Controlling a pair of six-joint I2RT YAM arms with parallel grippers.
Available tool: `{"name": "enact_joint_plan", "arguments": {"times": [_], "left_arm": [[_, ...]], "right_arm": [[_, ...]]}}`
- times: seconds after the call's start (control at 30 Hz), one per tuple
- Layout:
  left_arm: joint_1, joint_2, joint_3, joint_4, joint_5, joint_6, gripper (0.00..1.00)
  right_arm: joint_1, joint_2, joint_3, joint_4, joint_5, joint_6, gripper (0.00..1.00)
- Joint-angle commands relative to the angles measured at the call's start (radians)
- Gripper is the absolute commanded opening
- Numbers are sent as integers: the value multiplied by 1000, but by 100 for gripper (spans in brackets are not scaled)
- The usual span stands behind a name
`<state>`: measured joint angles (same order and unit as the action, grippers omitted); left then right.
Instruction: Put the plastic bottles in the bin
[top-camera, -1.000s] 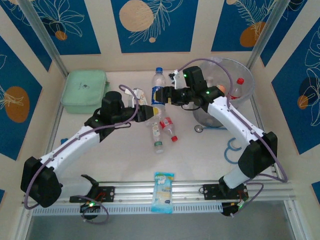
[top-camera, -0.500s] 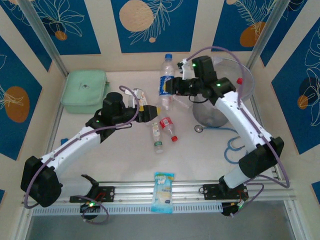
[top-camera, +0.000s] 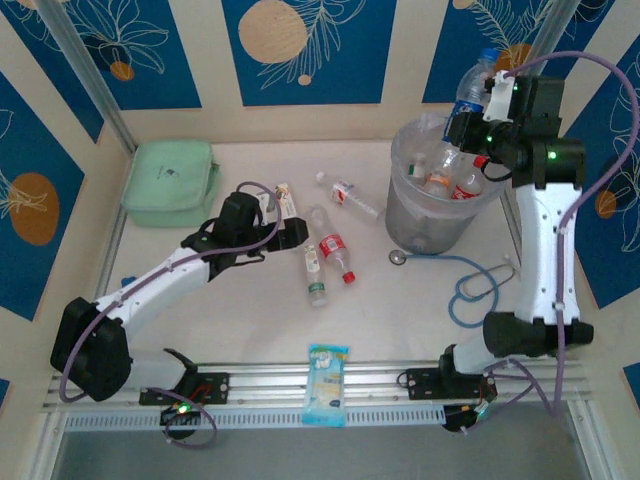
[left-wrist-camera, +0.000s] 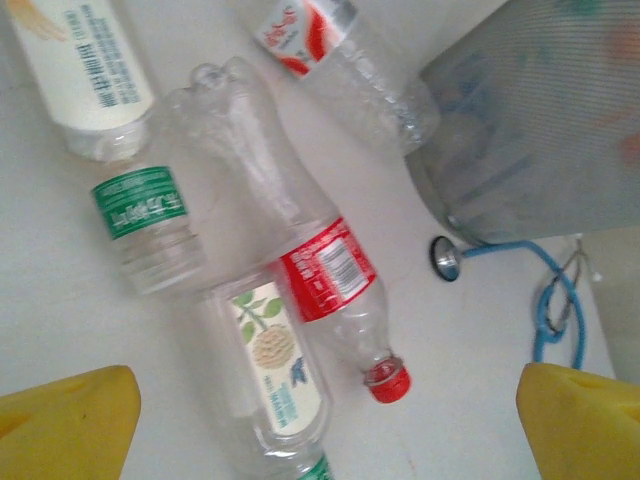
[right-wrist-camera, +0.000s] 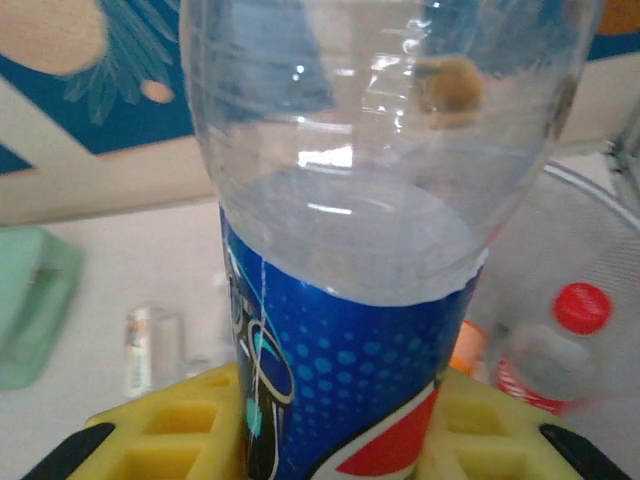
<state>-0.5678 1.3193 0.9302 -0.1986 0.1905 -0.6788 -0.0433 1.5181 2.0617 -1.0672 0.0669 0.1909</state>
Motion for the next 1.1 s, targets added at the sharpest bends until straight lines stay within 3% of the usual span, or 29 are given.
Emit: {"name": "enact_joint_plan", "arguments": {"times": [0.0, 0.27, 0.63, 0.87, 1.07], "left_arm": [[-4, -30, 28, -95, -62, 25, 95], [-4, -20, 46, -178, -69, 62, 95], [-4, 57, 91, -188, -11, 63, 96], [-4, 64, 91, -197, -32, 74, 97], [-3, 78, 101, -199, -61, 73, 98]], "right_arm": [[-30, 88, 31, -100, 18, -85, 1], [-49, 205, -2, -155, 11, -135, 0], [-50, 269, -241, -37, -11, -125, 0], [-46, 247, -331, 27, -7, -74, 24], [-49, 210, -210, -50, 17, -65, 52]]}}
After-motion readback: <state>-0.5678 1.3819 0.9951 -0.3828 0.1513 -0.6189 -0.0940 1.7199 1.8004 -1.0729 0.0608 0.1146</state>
